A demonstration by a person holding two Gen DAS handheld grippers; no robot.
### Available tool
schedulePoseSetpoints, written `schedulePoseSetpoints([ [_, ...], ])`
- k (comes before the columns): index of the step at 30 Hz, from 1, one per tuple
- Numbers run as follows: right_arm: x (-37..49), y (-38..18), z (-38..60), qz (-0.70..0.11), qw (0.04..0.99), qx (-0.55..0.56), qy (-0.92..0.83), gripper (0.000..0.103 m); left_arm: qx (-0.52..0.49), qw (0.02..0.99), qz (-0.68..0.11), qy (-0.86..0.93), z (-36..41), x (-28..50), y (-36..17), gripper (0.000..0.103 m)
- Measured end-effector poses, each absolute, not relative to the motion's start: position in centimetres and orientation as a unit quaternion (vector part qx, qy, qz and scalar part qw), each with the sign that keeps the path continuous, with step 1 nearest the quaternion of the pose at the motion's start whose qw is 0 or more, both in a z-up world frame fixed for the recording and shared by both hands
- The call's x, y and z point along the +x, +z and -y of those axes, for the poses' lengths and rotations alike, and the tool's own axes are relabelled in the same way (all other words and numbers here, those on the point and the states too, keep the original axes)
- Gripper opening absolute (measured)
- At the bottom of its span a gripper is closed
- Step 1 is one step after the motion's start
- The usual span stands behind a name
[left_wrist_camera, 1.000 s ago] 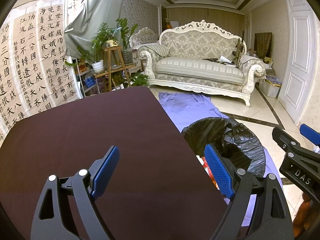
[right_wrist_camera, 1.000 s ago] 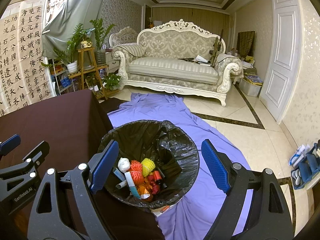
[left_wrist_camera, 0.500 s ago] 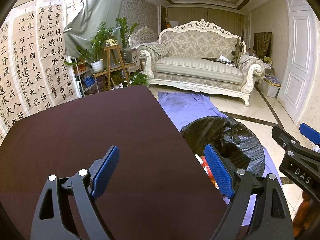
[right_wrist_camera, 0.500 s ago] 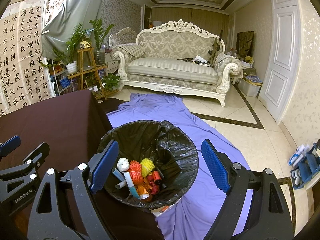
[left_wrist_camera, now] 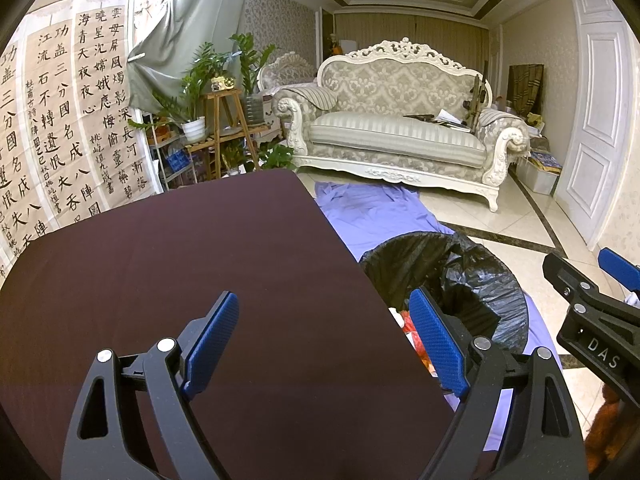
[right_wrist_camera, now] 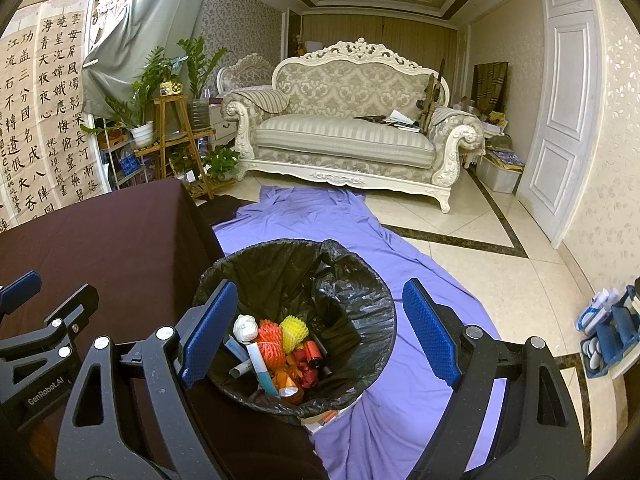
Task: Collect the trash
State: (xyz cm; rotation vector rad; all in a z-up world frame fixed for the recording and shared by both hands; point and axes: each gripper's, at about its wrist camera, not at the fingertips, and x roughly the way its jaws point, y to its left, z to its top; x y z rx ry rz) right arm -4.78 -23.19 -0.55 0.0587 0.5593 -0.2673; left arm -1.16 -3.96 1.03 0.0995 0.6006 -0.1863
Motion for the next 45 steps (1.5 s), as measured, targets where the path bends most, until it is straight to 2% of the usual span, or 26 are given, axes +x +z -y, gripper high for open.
schedulePoseSetpoints([
  [24,-4.9,-0.7,23.1,-0.275,0.952,0.028,-0.131,0.083,0.054,0.955,-0.279,-0.09,4.9,-2.7,1.0,0.084],
  [45,-4.4,-0.1,23.0,-0.282,0.952,0.022,-0.119,0.083,0.039,0.947,-0.305,-0.095,3.1,-1.4,1.0,0.084],
])
